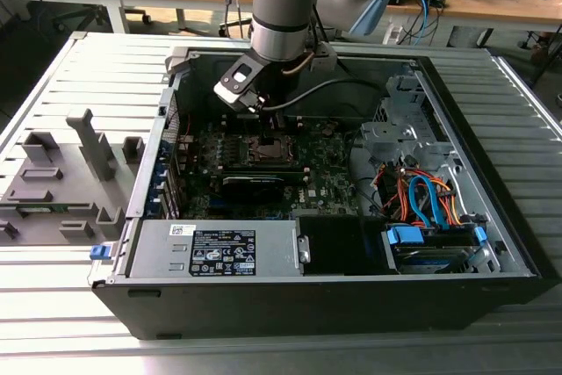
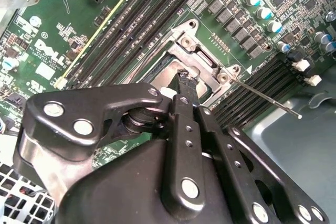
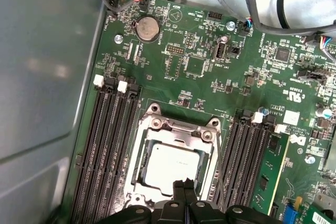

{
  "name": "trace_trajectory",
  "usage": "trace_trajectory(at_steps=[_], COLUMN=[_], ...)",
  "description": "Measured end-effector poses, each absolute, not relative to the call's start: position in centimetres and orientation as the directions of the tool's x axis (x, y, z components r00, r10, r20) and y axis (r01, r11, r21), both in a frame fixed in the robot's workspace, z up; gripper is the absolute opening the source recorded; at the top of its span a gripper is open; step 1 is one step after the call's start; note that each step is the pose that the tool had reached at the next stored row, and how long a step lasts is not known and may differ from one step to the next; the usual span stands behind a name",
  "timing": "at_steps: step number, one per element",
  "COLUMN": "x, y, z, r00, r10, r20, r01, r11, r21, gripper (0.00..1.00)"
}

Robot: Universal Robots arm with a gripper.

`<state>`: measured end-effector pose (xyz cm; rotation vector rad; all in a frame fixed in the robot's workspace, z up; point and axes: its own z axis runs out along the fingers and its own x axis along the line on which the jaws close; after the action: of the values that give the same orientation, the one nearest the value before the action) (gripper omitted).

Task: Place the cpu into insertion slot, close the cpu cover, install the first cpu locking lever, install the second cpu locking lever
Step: 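Install the first cpu locking lever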

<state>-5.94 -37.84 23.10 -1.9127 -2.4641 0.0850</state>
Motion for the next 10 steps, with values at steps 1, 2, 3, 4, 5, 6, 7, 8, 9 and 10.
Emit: trace_trajectory(at_steps=[1,2,3,4,5,6,7,8,9,10], x=[-5.94,-5.94,-5.94,-5.94,-5.94,-5.94,-5.94,-5.94,-5.94,-5.94], y=[-37.84,-37.84,-37.84,-37.84,-37.84,-37.84,-37.84,-37.84,-37.84,-37.84], z=[23.1,23.1,23.09,23.1,23.1,23.1,23.1,23.1,23.1,23.09], r00=[-0.255,-0.259,-0.264,-0.269,-0.278,-0.284,-0.289,-0.293,-0.299,-0.303], r10=[0.967,0.966,0.965,0.963,0.96,0.959,0.957,0.956,0.954,0.953], r20=[-0.017,-0.017,-0.017,-0.017,-0.017,-0.017,-0.017,-0.017,-0.017,-0.017], r01=[0.966,0.965,0.963,0.962,0.959,0.958,0.956,0.955,0.953,0.952], r11=[0.253,0.257,0.262,0.268,0.277,0.283,0.287,0.291,0.297,0.302], r21=[-0.056,-0.056,-0.056,-0.056,-0.056,-0.056,-0.056,-0.056,-0.056,-0.056], gripper=[0.11,0.11,0.11,0.11,0.11,0.11,0.11,0.11,0.11,0.11])
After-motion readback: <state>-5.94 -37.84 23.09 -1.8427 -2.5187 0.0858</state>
